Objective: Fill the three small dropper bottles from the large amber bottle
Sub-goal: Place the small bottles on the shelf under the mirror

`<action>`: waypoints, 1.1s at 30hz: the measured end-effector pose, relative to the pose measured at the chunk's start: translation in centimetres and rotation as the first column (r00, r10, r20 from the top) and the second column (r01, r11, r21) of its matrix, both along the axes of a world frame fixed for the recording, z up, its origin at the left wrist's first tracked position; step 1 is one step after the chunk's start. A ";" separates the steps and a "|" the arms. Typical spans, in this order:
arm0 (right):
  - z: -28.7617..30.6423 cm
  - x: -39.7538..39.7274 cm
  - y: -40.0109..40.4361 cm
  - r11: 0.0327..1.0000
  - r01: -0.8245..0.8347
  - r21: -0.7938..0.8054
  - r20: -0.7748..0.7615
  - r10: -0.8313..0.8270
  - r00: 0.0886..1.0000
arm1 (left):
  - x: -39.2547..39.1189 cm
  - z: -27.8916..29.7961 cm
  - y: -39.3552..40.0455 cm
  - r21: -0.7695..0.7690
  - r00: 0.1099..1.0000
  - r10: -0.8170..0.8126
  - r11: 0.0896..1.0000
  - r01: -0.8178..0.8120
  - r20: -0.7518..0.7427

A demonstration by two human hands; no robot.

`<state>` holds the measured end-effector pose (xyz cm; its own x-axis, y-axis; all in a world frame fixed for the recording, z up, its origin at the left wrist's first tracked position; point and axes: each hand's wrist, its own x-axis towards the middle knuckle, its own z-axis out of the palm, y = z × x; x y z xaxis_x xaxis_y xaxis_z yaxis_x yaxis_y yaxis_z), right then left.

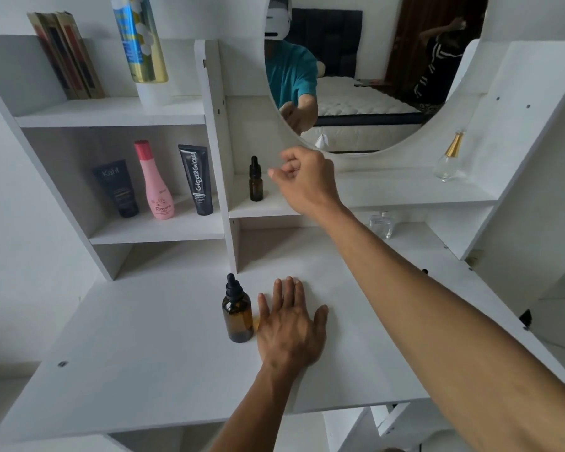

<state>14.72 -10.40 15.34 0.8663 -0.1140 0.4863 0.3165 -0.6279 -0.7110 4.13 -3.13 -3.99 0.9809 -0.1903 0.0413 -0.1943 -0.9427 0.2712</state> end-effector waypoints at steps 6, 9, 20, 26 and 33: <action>-2.6 -6.5 -7.8 0.991 0.110 -0.073 -0.023 -0.112 0.993 | 0.2 0.0 -0.1 0.016 1.000 0.005 1.000 -0.005 0.000; -4.9 -9.4 -11.3 0.979 0.178 -0.099 -0.100 -0.187 0.977 | -0.1 0.0 -0.3 0.019 1.000 0.005 1.000 -0.005 0.010; -11.9 -13.5 -13.1 0.965 0.240 -0.108 -0.324 -0.262 0.909 | -0.9 0.2 -0.6 -0.005 0.999 0.021 1.000 -0.020 0.030; -14.6 -12.9 -12.5 0.957 0.283 -0.064 -0.383 -0.286 0.878 | -1.1 0.3 -0.5 -0.021 0.998 0.024 1.000 -0.023 0.050; -14.5 -13.1 -12.0 0.964 0.264 -0.027 -0.348 -0.257 0.902 | -1.2 0.2 -0.6 -0.023 0.997 0.027 0.999 -0.026 0.070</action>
<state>1.60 -22.36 0.87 0.9176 -0.3651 0.1575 -0.1239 -0.6389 -0.7592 2.93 -3.77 -3.82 0.9800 -0.1627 0.1147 -0.1889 -0.9417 0.2784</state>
